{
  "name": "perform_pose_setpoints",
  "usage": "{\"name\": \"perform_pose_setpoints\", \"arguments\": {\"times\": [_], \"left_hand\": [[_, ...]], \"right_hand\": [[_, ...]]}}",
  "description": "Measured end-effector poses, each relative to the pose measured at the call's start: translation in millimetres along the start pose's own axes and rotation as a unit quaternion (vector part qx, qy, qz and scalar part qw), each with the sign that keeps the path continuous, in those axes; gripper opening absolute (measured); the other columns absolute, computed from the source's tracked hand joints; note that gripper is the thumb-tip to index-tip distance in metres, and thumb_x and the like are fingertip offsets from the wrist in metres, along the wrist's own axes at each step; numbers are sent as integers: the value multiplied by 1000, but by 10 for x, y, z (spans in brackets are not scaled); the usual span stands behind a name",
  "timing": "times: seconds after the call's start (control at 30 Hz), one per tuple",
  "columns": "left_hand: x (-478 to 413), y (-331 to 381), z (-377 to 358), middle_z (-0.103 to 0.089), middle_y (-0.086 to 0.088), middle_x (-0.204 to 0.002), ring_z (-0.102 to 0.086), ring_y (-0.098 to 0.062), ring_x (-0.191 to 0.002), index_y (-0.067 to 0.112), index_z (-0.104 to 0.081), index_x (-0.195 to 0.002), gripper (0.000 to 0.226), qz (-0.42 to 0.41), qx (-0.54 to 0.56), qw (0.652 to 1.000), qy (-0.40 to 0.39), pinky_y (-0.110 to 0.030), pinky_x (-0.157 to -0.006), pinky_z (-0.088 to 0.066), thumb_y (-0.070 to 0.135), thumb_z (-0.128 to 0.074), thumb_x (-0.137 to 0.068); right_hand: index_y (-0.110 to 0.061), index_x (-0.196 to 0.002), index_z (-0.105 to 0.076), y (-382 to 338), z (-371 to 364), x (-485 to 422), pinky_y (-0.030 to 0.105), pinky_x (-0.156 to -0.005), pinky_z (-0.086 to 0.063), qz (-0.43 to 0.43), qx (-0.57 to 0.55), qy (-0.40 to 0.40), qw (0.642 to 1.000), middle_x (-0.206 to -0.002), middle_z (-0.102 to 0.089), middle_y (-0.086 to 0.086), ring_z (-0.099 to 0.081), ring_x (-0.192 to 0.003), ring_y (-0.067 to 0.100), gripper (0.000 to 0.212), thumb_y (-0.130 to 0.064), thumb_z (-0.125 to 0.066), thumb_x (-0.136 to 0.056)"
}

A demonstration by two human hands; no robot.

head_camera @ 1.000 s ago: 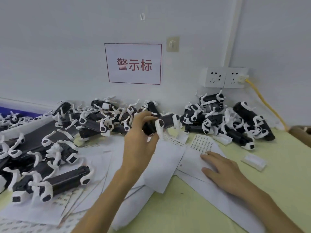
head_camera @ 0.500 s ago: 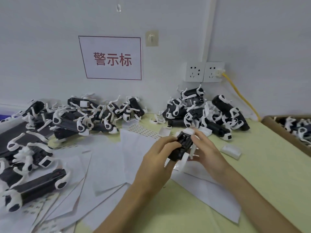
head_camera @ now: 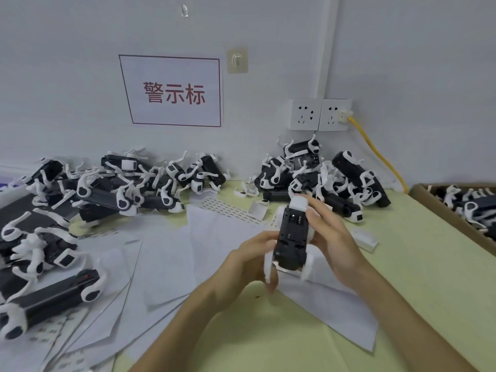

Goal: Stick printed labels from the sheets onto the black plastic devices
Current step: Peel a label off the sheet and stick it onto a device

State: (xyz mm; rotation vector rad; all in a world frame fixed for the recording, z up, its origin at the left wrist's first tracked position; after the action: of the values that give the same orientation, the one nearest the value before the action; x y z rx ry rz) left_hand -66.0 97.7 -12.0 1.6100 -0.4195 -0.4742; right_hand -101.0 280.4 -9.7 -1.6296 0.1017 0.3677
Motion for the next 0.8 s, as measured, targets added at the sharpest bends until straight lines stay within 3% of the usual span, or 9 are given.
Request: {"name": "perform_pose_setpoints", "arguments": {"times": [0.13, 0.23, 0.33, 0.37, 0.43, 0.57, 0.63, 0.7, 0.8], "left_hand": [[-179, -65, -34, -55, -24, -144, -64, -34, -115, 4, -52, -146, 54, 78, 38, 994, 73, -37, -91, -57, 40, -34, -110], [-115, -171, 75, -62, -25, -124, -58, -36, -79, 29, -73, -124, 53, 65, 45, 996, 33, -42, -65, -49, 67, -53, -92], [-140, -221, 118, -69, -12, -106, -62, -32, -90, 20, -76, -112, 45, 102, 140, 982, 77, -46, -83, -51, 57, -62, -90], [-128, -201, 109, -73, -7, -93, -65, -26, -80, 16, -74, -110, 46, 108, 133, 981, 88, -37, -72, -53, 55, -59, -90], [-79, -153, 88, -67, -5, -79, -58, -16, -61, 13, -72, -116, 49, 85, 104, 988, 75, -27, -50, -41, 53, -53, -96], [45, -85, 75, -60, -4, -68, -50, -10, -44, 6, -70, -106, 47, 47, 111, 992, 47, -27, -46, -42, 49, -62, -88], [43, -72, 50, -64, -2, -69, -51, -8, -42, 7, -67, -104, 43, 46, 112, 992, 27, -26, -46, -43, 46, -60, -87], [41, -48, 39, -74, -12, -90, -58, -8, -47, 5, -59, -122, 49, 46, 102, 994, -5, -25, -47, -43, 43, -56, -92], [48, -56, 37, -72, -22, -106, -64, -17, -65, 12, -52, -136, 55, 38, 63, 997, -18, -27, -50, -42, 46, -58, -94]], "right_hand": [[-30, -129, -62, 50, -94, 46, 48, -92, -49, -13, 33, -55, 998, -116, -63, 26, -62, -102, 31, 31, -36, -58, -99], [-29, -139, -51, 56, -119, 85, 41, -100, -51, -20, 48, -109, 993, -123, -68, 5, -64, -117, 22, 46, -30, -65, -96], [-31, -147, -38, 53, -139, 109, 30, -92, -54, -21, 27, -147, 989, -127, -67, 6, -65, -118, 20, 71, -18, -71, -86], [-32, -148, -36, 56, -155, 113, 28, -91, -54, -21, 25, -148, 988, -128, -67, 4, -65, -118, 19, 74, -16, -71, -85], [-37, -146, -35, 63, -186, 110, 25, -91, -53, -10, 43, -137, 990, -128, -67, -6, -65, -119, 11, 71, -21, -70, -86], [-39, -145, -44, 94, -194, 99, 22, -95, -49, 21, 131, -104, 986, -128, -66, -18, -62, -119, 4, 49, -45, -56, -98], [-46, -137, -51, 87, -174, 97, 16, -85, -49, 40, 169, -72, 982, -119, -69, -19, -65, -108, 4, 37, -47, -46, -100], [-50, -128, -56, 81, -144, 88, 24, -85, -51, 63, 206, -33, 976, -114, -71, -15, -65, -104, 7, 29, -44, -42, -103], [-38, -124, -64, 94, -99, 76, 33, -91, -52, 84, 251, -3, 964, -106, -75, -8, -67, -100, 8, 27, -28, -46, -107]]}}
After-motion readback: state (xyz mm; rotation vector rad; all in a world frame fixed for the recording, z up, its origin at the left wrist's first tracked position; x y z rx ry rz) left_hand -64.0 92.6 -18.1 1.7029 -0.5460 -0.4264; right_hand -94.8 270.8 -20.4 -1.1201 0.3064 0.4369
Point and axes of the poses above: each hand's wrist, its own x-axis away from the middle knuckle, its own z-axis out of the back of the hand, y = z × x, the point moved 1 cm from there along -x, towards the middle knuckle
